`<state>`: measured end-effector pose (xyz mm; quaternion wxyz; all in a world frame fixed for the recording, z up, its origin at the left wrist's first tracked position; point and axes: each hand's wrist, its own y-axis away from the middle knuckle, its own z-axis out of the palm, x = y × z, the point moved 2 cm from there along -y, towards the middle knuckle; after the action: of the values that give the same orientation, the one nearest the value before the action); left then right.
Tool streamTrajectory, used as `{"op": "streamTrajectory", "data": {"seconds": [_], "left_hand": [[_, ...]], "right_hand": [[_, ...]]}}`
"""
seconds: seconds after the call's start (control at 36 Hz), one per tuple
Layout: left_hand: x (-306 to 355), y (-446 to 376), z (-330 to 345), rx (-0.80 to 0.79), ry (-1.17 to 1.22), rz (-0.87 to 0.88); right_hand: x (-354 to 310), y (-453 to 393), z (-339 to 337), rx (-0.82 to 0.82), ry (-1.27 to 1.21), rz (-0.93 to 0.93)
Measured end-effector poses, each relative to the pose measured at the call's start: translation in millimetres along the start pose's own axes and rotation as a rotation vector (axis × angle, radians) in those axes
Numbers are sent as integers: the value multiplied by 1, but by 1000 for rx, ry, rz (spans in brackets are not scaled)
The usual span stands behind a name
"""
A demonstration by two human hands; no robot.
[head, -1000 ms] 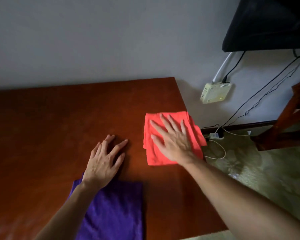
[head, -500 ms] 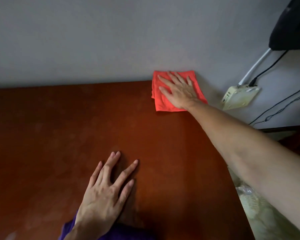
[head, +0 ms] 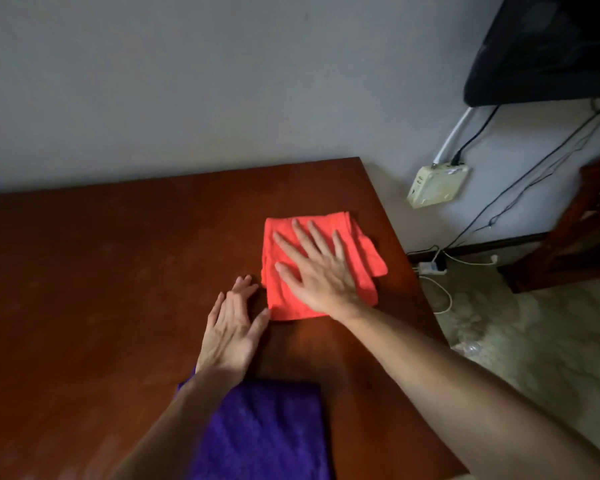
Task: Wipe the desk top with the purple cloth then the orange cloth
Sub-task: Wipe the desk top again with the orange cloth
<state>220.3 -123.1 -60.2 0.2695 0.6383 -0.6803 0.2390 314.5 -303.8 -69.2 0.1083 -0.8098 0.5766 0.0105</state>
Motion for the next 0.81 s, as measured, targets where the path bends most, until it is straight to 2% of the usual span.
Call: {"op": "streamTrajectory", "data": {"seconds": [0.06,0.08,0.22,0.39,0.56,0.81], "left_hand": [[4,3,-16,-22,219,-111],[3,5,-26,-9,224,-105],[-41,29,-74,-11,-120,-41],[-104,41,-107,-52,-380,-47],[-120,31,-103,-37,-470,41],[-117,32,-102,-35,-492,32]], "right_hand": [[-17,30,-3,-21,-14,23],[-26,45,-4,-17,-22,31],[-62,96,-8,-35,-23,11],[-61,82,-8,-45,-20,11],[-47,4,1,-74,-2,-2],[-24,-157,19,-92,11,36]]}}
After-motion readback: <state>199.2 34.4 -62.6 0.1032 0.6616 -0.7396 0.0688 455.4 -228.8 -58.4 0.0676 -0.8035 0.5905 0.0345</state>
